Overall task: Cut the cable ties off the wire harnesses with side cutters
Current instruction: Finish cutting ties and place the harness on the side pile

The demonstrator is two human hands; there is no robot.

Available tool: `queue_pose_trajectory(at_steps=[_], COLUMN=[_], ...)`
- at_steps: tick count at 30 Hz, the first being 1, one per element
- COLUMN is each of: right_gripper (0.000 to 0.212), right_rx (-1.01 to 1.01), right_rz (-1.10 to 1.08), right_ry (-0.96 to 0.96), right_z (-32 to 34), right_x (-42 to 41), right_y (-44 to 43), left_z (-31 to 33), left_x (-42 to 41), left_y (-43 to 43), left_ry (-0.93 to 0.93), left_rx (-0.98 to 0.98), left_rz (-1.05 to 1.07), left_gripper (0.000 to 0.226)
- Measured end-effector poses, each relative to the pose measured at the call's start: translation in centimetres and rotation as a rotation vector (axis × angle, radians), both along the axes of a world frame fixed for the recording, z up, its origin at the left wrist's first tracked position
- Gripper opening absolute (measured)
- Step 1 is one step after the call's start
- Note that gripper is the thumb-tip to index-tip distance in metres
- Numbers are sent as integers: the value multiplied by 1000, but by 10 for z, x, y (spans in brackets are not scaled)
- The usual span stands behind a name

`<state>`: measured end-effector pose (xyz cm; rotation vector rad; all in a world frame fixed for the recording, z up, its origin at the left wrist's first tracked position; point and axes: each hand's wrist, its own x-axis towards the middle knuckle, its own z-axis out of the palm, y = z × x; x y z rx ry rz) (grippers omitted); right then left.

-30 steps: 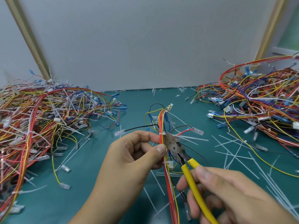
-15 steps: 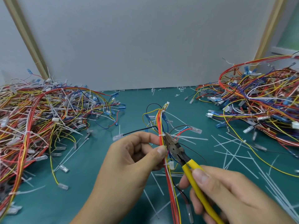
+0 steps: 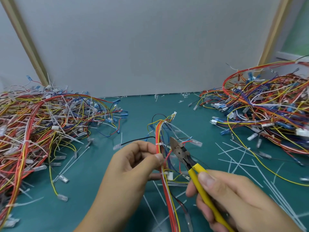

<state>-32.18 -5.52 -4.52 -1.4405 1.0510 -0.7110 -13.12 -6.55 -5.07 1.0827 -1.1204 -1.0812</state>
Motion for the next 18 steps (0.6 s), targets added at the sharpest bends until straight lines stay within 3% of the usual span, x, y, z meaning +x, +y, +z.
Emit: queue_pose_trajectory(at_steps=[5, 8, 11, 15, 18], right_gripper=[53, 41, 40, 40, 43], right_rx=[13, 17, -2, -11, 7], right_rz=[-3, -10, -14, -24, -37], right_ry=[39, 46, 54, 50, 26], right_z=[0, -1, -2, -3, -3], right_x=[4, 5, 6, 6, 8], right_y=[1, 0, -1, -2, -3], left_z=[-2, -2, -2, 0, 0], left_x=[5, 7, 7, 6, 5], left_y=[-6, -8, -11, -11, -11], left_ry=[108, 160, 155, 140, 160], left_rx=[119, 146, 169, 204, 224], left_rz=[-31, -4, 37, 40, 89], left_gripper=[8, 29, 39, 28, 33])
